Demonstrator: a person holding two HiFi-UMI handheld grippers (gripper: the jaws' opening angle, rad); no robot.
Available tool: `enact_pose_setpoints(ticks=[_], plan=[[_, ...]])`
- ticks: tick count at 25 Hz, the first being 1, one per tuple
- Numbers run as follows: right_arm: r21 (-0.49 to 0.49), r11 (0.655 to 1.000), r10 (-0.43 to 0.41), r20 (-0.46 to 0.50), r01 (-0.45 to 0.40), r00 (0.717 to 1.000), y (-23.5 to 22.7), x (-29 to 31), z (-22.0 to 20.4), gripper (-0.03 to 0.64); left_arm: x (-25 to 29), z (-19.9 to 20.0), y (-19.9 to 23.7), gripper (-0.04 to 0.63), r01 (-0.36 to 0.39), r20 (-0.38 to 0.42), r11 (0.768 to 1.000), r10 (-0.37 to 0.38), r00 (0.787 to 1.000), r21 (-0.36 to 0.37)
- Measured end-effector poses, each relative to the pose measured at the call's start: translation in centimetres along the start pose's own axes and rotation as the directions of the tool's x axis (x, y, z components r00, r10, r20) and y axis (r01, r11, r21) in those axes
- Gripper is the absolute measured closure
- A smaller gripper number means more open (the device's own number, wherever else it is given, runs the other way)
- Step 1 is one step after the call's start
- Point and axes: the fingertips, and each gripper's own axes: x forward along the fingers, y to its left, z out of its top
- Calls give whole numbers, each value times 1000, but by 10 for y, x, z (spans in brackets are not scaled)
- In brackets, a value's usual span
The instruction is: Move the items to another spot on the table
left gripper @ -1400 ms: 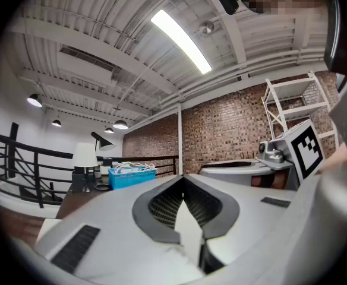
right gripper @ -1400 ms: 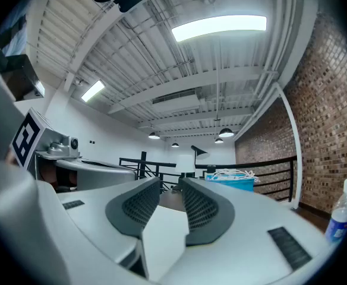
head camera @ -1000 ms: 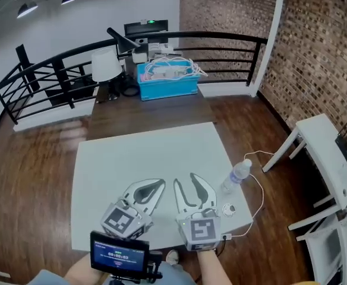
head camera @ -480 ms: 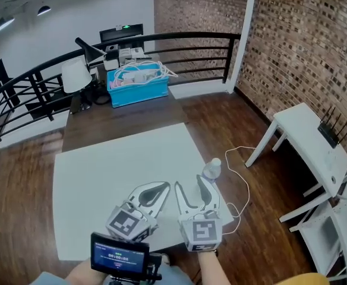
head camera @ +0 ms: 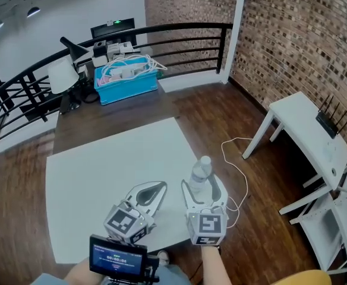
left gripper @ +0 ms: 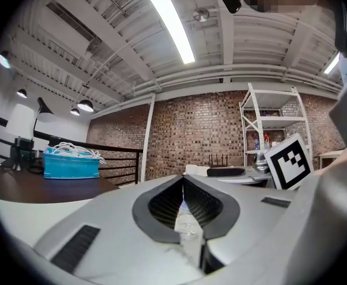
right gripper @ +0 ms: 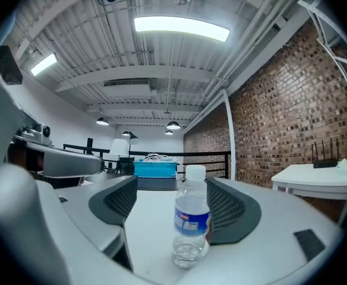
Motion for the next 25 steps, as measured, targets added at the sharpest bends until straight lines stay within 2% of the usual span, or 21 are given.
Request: enact_pose_setpoints(ticks=[6,13,19,20,23,24,25], plan=[[35,999,-24,-64,26,998,-24,16,-43,211,14,-17,8,590,10,-1,1000,-10,1000,26],[72,997,-17,-101,24,995,-38,50,-84,210,20,-21,10,589,14,-59,1000,-12,998,20],[14,1000,-15,-83,16,996,-39,68,-90,213,20,-26,23,591,-4,-70,1000,5,998,20],[5,1000,-18,-80,18,997,-40,69,-91,244,20,-27,24,591,-4,-71,1000,6,997,19],[-7,1000,-26,-74,26,997,-42,71,-87,268,19,-25,26,590,-7,-71,1000,8,997,17],[-9,1000,-27,-72,26,997,-42,71,-85,314,19,-25,26,591,-7,-70,1000,8,998,17],[-11,1000,-26,-72,26,997,-42,70,-84,317,18,-25,26,589,-6,-69,1000,7,998,18]])
